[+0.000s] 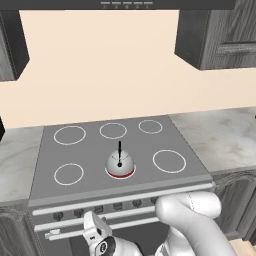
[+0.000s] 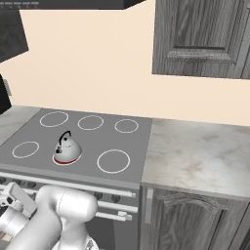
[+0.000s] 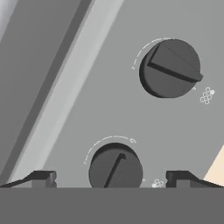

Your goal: Lower the heat of the kettle.

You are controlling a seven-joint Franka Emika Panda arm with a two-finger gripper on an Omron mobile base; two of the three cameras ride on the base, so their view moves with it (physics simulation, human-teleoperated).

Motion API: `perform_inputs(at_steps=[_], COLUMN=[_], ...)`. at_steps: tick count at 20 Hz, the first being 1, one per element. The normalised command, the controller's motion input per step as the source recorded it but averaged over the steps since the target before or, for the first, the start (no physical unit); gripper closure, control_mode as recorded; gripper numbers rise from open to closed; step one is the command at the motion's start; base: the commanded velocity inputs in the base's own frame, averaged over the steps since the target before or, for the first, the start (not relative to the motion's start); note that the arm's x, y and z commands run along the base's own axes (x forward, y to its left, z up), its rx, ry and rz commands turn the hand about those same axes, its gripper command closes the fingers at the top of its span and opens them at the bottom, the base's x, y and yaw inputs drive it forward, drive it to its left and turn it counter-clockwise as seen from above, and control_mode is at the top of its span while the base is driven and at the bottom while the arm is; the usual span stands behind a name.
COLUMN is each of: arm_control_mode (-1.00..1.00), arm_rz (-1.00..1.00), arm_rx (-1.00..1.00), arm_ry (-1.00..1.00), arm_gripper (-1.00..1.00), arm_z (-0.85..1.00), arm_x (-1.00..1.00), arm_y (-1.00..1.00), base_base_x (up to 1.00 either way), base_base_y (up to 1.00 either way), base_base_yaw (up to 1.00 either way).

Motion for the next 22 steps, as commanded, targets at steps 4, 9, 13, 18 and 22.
perform_inputs(at_steps=[4,9,13,18,22], arm_control_mode=[-1.00,-1.00,-1.00,-1.00,-1.00], arm_rz=[0.00,0.00,0.00,0.02,0.03], arm_rx=[0.00,0.00,0.00,0.00,0.01], arm_ry=[0.00,0.00,0.00,0.00,-0.08], arm_gripper=[-1.00,-1.00,-1.00,-1.00,-1.00], arm_z=[0.22,0.13,0.05,0.17,0.01], arm_x=[0.28,0.47,0.59,0.54,0.39], arm_y=[-0.14,-0.07,-0.07,-0.10,-0.14], base_base_x=[0.00,0.00,0.00,0.00,0.00], base_base_y=[0.00,0.00,0.00,0.00,0.00], base_base_yaw=[0.00,0.00,0.00,0.00,0.00])
